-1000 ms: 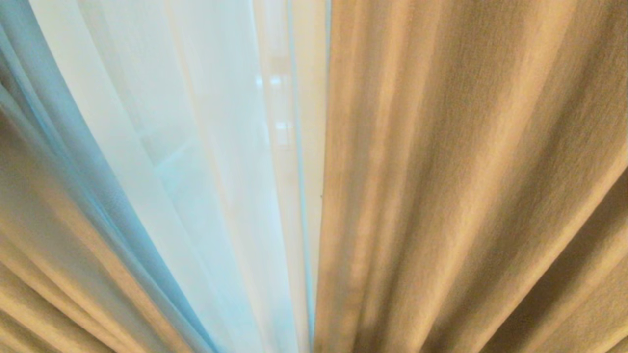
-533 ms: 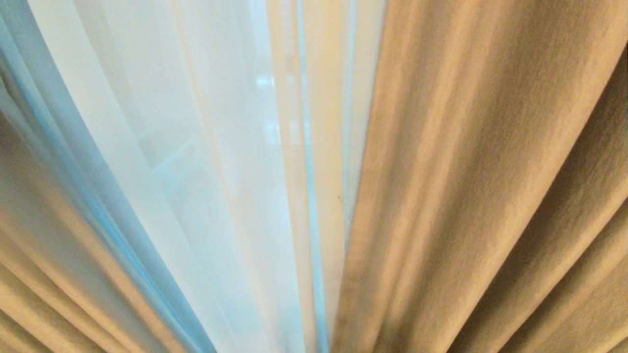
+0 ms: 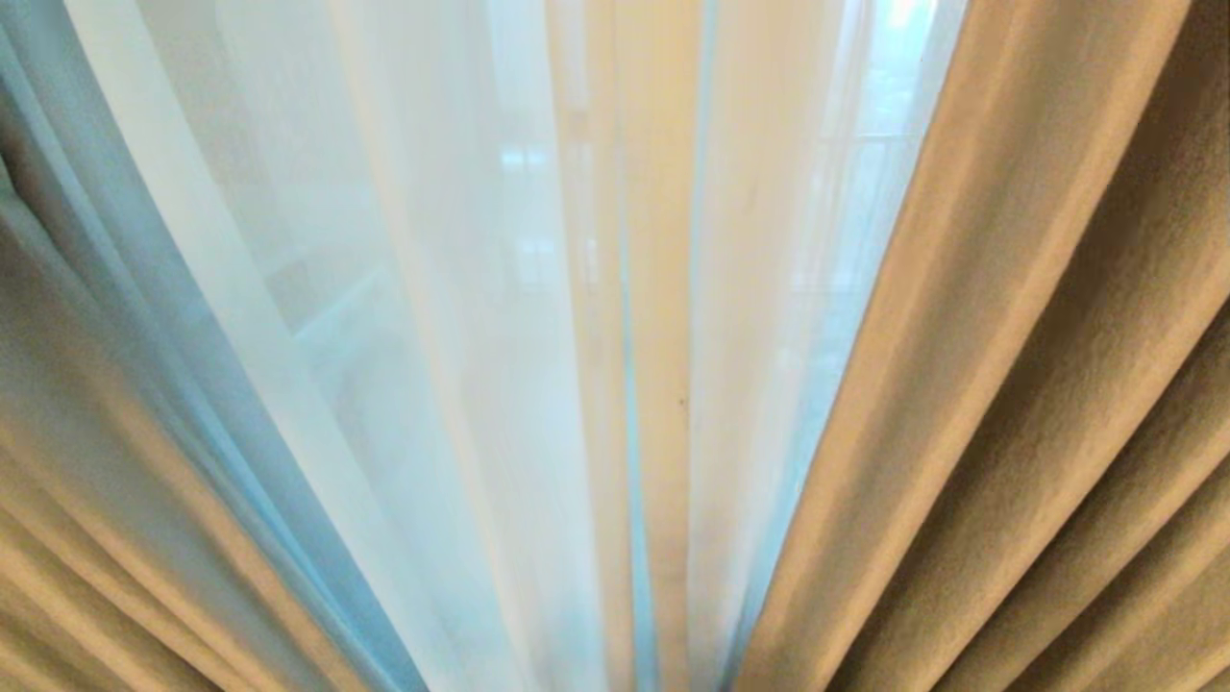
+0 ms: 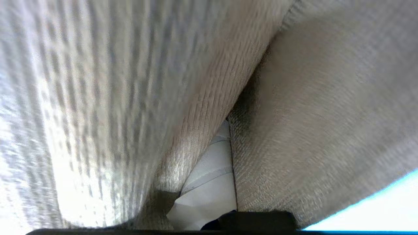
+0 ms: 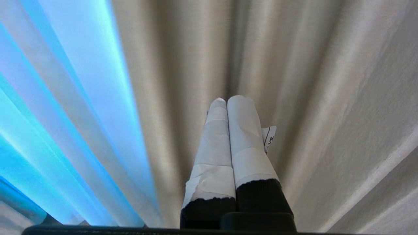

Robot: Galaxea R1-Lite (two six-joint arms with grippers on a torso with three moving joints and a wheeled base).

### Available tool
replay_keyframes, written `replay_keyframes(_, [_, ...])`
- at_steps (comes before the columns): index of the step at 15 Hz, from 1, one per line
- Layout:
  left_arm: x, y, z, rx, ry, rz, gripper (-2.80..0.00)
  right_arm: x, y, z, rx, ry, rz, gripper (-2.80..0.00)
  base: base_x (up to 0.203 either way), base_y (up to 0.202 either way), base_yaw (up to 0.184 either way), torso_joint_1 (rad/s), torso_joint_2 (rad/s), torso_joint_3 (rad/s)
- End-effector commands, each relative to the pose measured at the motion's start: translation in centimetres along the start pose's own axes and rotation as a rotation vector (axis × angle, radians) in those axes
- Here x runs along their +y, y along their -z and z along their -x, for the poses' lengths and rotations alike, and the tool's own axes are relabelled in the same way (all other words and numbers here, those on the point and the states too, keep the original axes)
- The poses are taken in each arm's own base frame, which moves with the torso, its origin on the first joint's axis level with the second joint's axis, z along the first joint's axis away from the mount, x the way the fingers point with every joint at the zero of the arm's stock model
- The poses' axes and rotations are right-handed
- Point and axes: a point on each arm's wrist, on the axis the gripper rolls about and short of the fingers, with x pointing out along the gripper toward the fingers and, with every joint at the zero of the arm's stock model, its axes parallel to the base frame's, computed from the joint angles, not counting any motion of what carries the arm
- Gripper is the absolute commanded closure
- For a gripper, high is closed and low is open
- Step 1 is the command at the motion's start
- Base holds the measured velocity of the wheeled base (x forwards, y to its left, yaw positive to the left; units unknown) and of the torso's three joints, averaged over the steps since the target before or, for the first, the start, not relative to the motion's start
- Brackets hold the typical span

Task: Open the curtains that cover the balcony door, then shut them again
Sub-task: Pull the outer curtains open on both sides

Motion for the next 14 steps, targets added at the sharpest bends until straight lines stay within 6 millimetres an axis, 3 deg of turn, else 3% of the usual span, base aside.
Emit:
replay_keyframes(1, [-0.3, -0.6, 0.4, -0.026, 0.012, -0.005, -2.54, 0.0, 0.0, 0.0, 0.0, -0.001, 0.0, 0.0, 0.0, 0.0, 0.0, 0.0, 0.0, 0.0])
replay_keyframes(2, [-0.5, -0.8, 0.6, -0.032, 0.014, -0.006, -2.8, 0.0, 0.0, 0.0, 0.0, 0.001, 0.0, 0.0, 0.0, 0.0, 0.0, 0.0, 0.0, 0.0])
replay_keyframes(5, [-1.0, -1.1, 1.2, -0.038, 0.027, -0.006, -2.8, 0.0, 0.0, 0.0, -0.001, 0.001, 0.0, 0.0, 0.0, 0.0, 0.0, 0.0, 0.0, 0.0])
replay_keyframes(14, [-5.2, -0.7, 7.3, -0.023, 0.151, -0.036, -2.8, 0.0, 0.0, 0.0, 0.0, -0.001, 0.0, 0.0, 0.0, 0.0, 0.0, 0.0, 0.0, 0.0])
